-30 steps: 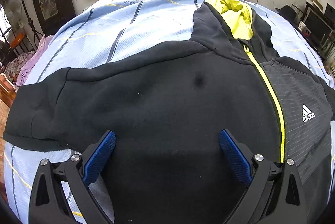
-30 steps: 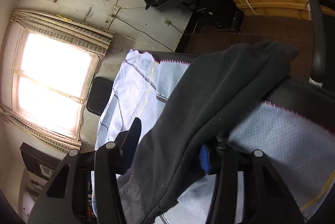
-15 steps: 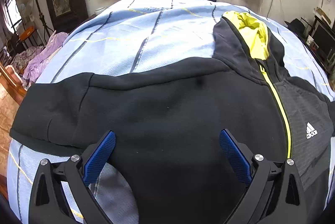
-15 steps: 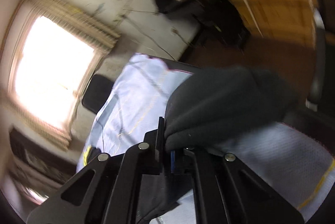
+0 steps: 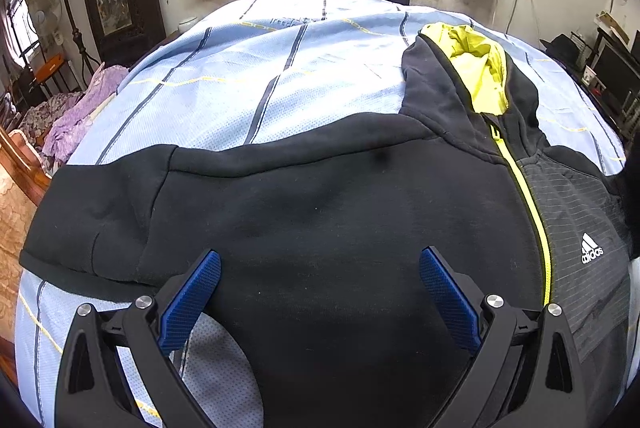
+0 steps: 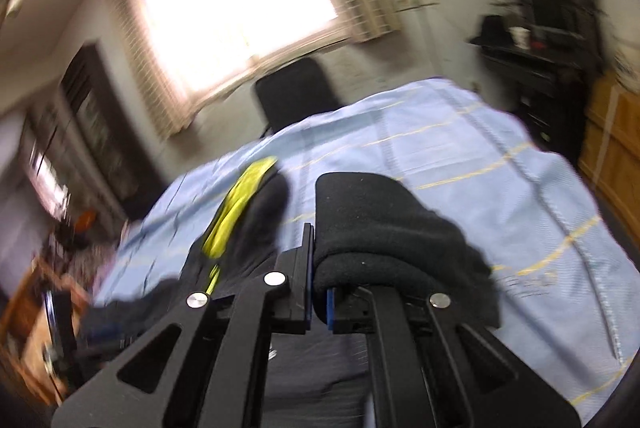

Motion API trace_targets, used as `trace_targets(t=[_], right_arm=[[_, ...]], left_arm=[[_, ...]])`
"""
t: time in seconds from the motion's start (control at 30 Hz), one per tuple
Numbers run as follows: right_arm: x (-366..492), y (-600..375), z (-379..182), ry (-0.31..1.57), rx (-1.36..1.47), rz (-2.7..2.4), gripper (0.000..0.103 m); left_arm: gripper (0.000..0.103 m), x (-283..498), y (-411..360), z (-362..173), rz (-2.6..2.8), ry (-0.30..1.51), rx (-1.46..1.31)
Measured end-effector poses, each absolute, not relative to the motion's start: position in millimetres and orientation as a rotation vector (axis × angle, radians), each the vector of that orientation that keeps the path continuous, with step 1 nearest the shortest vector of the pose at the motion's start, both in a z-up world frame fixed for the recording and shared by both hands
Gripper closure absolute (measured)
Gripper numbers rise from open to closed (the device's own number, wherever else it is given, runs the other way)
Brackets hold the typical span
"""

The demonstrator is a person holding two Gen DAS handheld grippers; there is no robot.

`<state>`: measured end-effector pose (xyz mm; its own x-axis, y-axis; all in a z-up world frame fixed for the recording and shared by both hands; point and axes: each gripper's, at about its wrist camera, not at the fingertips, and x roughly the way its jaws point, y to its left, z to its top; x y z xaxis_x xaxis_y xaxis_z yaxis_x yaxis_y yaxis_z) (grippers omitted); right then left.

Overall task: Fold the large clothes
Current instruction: 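Fold the held sleeve across the hoodie body and release it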

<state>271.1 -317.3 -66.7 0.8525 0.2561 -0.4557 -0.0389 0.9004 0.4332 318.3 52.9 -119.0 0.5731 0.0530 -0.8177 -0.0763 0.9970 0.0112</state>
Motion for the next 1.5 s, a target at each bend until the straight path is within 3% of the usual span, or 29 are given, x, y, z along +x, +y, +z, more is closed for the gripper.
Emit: trace_targets(t=[0.2, 0.33, 0.4, 0.53, 0.57, 0.8, 1.07, 1.3, 1.5], right_arm=[[287.2, -238.7, -95.8, 0.722, 0.242, 0.328, 0.092], [300.4, -206.0, -134.7, 0.972, 0.157, 0.378, 0.076], [294.5, -206.8, -126.2, 0.973, 0.145, 0.385, 0.069], [282.7, -230.1, -101.0, 0.966, 0.25, 0.449, 0.039], [277.2, -238.3, -89.9, 0.939, 0.278, 0.458, 0.037], [270.3, -274.5, -79.0, 0.885, 0.432, 0.491, 0.034], [260.5, -331.3, -64.7, 0.765, 0.647, 0.435, 0.034], [257.6, -377.3, -72.5, 0.702, 0.764, 0.228, 0.035], [265.8, -388.4, -86.2, 0.718, 0.833, 0.243, 0.037]], left_arm=[[0.003, 318.9, 48.1, -121.0, 0.068, 0.96, -0.006], [0.003, 318.1, 45.4, -121.9, 0.065, 0.958, 0.006], [0.003, 318.2, 44.0, -122.7, 0.061, 0.959, 0.011], [0.003, 317.1, 39.0, -124.1, 0.053, 0.954, 0.036], [0.003, 316.4, 37.0, -123.8, 0.053, 0.948, 0.048], [0.003, 301.9, 7.8, -111.1, -0.023, 0.943, 0.08], [0.003, 285.0, -103.4, -90.3, -0.202, 0.927, 0.287], [0.003, 283.4, -206.6, -107.4, -0.26, 0.833, 0.496], [0.003, 311.8, -240.8, -118.1, -0.262, 0.806, 0.526]])
